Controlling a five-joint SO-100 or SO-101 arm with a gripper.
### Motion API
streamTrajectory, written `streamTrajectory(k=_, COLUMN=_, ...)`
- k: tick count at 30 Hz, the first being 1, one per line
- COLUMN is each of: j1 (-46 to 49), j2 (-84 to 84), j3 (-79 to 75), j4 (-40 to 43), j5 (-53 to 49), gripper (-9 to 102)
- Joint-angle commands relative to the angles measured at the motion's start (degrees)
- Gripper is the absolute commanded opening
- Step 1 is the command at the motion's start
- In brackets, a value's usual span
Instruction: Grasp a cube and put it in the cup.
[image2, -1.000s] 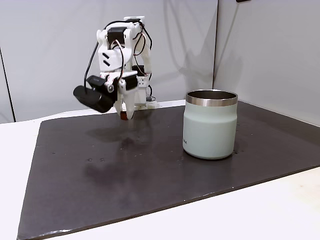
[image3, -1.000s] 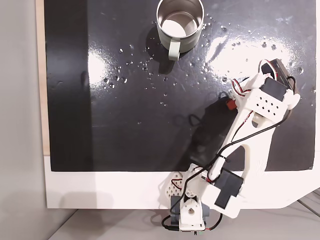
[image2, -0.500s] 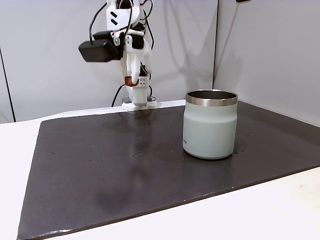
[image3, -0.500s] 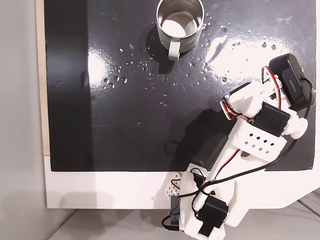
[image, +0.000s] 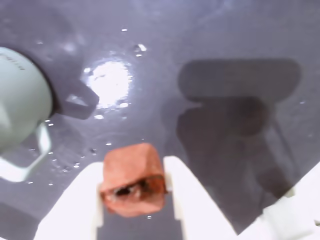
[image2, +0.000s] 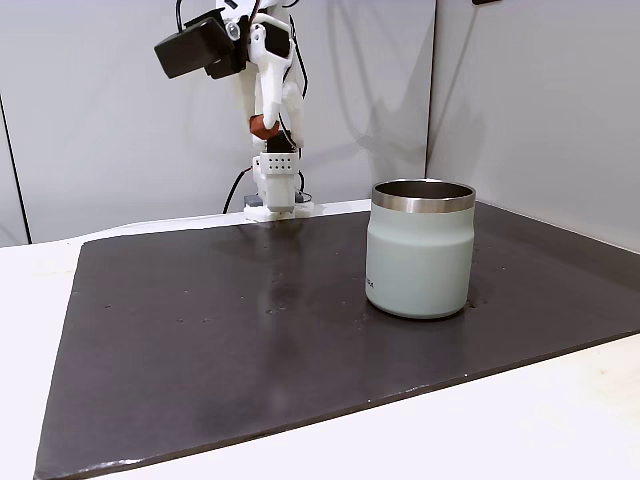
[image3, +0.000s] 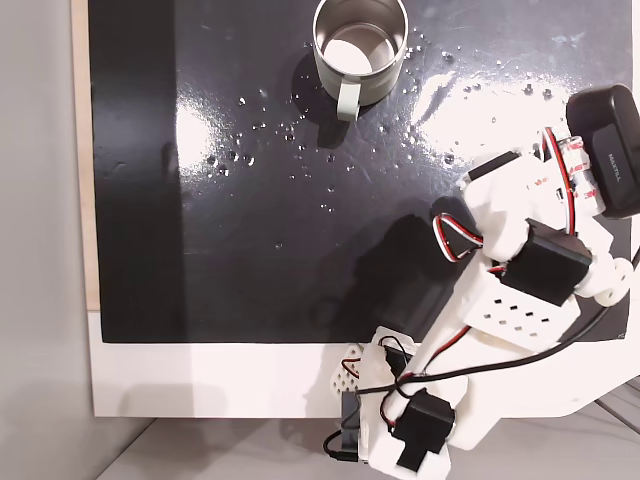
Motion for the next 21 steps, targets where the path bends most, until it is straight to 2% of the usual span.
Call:
streamTrajectory(k=1, j1=-1.9, j2=-3.4, j3=-8.0, j4=-0.5, j5=3.1, gripper=5)
streamTrajectory(k=9, j1=-7.2, j2=-20.2, j3=-30.3, j4=4.2, j5=12.2, gripper=5)
streamTrajectory(k=21, j1=-15.2, j2=-32.8, j3=-45.2, j4=4.6, j5=23.5, gripper=5)
